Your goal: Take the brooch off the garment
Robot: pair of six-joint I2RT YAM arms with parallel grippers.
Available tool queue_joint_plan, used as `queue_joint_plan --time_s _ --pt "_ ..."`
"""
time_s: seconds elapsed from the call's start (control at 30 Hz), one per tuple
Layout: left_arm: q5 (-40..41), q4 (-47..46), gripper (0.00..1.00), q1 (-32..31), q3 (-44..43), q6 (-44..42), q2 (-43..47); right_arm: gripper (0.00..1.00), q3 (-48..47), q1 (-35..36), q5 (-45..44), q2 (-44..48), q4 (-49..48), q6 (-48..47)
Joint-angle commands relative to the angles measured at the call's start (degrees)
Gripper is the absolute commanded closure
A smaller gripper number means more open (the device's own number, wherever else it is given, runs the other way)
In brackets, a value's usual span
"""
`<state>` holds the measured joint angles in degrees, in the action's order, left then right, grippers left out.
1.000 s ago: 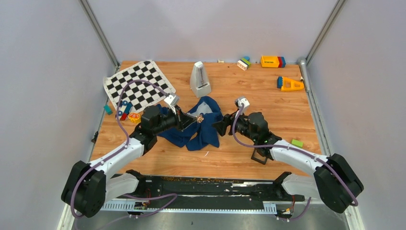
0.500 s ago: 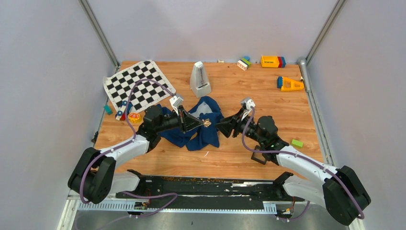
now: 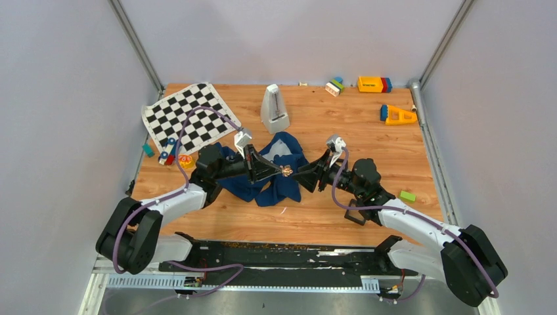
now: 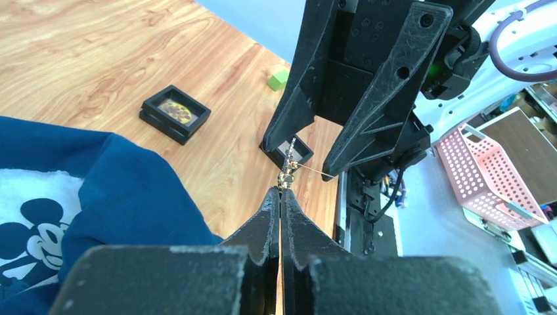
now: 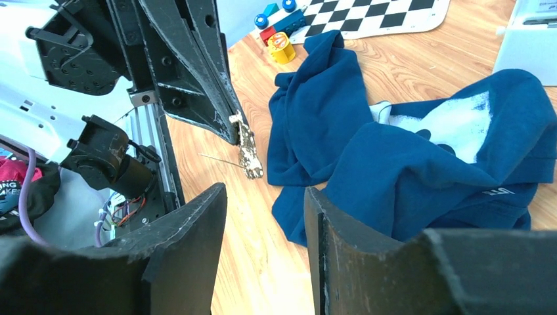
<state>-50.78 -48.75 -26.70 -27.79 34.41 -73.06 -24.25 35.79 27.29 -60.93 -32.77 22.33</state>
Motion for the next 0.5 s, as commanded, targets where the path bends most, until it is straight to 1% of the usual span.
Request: queue_joint_plan --time_s 0.0,0.47 --pt "-2.47 -4.0 1.0 -0.91 -0.4 0.9 -1.23 0.52 -0.7 -0.45 2.63 0.02 -3.91 0.7" --pt "-3.82 -4.33 1.0 -2.85 -1.17 0.71 -1.92 0.54 -1.38 -0.46 4.44 -2.16 -4.57 1.4"
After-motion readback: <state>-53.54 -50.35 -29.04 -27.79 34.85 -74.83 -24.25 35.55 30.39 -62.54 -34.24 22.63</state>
